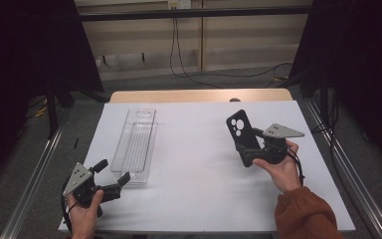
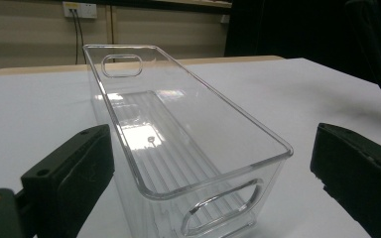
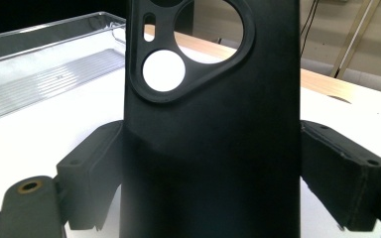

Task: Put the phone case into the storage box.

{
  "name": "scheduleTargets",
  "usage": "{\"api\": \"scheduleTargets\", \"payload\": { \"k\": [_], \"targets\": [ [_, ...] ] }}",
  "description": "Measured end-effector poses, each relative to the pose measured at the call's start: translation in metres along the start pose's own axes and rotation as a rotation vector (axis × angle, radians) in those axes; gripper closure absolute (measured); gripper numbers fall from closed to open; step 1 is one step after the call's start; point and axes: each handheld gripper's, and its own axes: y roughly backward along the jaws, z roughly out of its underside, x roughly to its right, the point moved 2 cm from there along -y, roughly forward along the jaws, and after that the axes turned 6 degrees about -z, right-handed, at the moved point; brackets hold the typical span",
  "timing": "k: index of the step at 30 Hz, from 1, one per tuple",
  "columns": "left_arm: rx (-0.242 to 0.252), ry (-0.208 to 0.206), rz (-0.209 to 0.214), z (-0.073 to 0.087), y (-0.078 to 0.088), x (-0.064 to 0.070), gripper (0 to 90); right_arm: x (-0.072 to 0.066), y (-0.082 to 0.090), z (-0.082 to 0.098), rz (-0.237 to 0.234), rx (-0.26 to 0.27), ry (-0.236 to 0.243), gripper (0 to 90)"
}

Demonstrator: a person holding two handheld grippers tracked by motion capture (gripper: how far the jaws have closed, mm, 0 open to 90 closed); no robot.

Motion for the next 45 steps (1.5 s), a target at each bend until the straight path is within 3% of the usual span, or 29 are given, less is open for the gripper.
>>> {"api": "scheduleTargets", "payload": {
  "k": [7, 20, 29, 45],
  "targets": [
    [-0.006, -0.005, 0.010, 0.000, 0.001, 0.001, 3.4, -0.003, 0.015, 0.007, -0.019, 0.046, -0.005, 14.7],
    [-0.013, -0.008, 0.028, 0.000, 0.000, 0.001, 3.4, -0.026, 0.036, 0.020, -0.081, 0.083, 0.000, 14.6],
    [-0.002, -0.011, 0.034, 0.000, 0.004, 0.000, 3.4, -0.039, 0.031, 0.028, -0.143, 0.069, 0.000, 14.6],
    [-0.024, -0.036, 0.103, -0.002, 0.002, 0.012, 3.6, -0.066, 0.036, 0.034, -0.231, 0.063, 0.002, 14.6]
  ]
}}
